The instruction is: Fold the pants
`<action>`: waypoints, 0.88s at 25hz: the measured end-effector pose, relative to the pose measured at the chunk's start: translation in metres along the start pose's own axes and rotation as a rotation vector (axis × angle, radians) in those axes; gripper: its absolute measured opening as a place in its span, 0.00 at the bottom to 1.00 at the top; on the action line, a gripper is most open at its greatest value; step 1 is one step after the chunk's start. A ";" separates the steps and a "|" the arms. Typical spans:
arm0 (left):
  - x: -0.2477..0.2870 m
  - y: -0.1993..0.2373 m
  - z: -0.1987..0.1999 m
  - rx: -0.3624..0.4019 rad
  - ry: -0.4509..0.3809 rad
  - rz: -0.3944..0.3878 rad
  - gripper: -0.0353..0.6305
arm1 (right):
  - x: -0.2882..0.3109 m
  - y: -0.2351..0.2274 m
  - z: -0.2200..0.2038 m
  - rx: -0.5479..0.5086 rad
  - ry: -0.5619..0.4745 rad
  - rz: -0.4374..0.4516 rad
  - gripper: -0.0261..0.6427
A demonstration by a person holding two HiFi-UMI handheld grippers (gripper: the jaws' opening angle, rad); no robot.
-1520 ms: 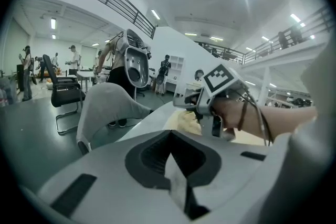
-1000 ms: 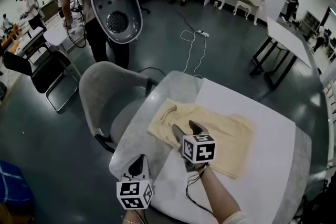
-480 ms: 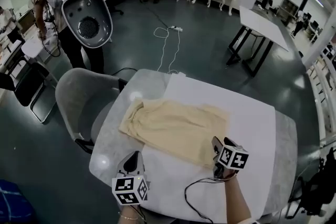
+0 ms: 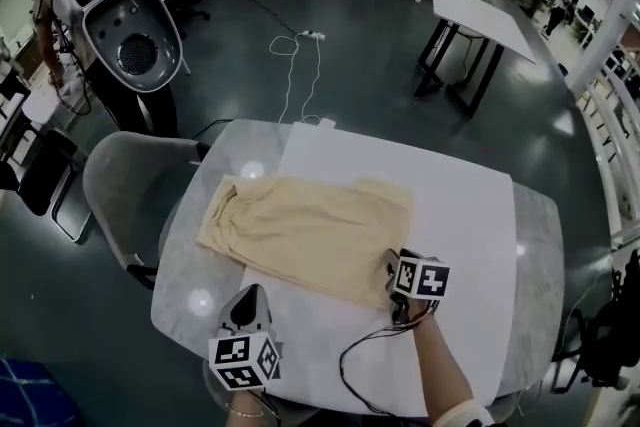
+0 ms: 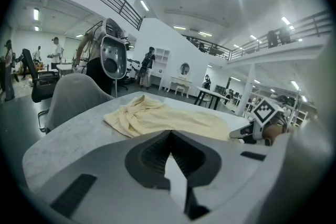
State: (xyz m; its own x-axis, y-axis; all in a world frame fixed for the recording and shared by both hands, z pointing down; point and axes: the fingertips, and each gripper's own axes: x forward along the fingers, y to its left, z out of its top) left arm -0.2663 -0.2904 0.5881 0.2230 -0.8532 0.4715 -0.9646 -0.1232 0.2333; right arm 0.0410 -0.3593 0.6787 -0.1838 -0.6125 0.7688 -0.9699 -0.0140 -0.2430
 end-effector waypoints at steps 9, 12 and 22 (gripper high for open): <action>0.000 -0.002 -0.004 -0.005 0.000 0.027 0.05 | -0.003 -0.019 0.010 -0.008 -0.038 -0.073 0.31; 0.001 -0.005 -0.007 -0.013 0.004 0.027 0.05 | 0.003 -0.021 0.008 -0.004 -0.017 -0.075 0.30; 0.006 -0.013 -0.021 -0.018 0.021 0.025 0.05 | 0.010 -0.013 0.006 -0.051 0.013 -0.074 0.19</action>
State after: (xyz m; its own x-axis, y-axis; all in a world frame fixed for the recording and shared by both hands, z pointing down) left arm -0.2498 -0.2834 0.6060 0.2019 -0.8450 0.4952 -0.9673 -0.0927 0.2362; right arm 0.0530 -0.3703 0.6858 -0.1133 -0.6007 0.7914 -0.9877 -0.0185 -0.1555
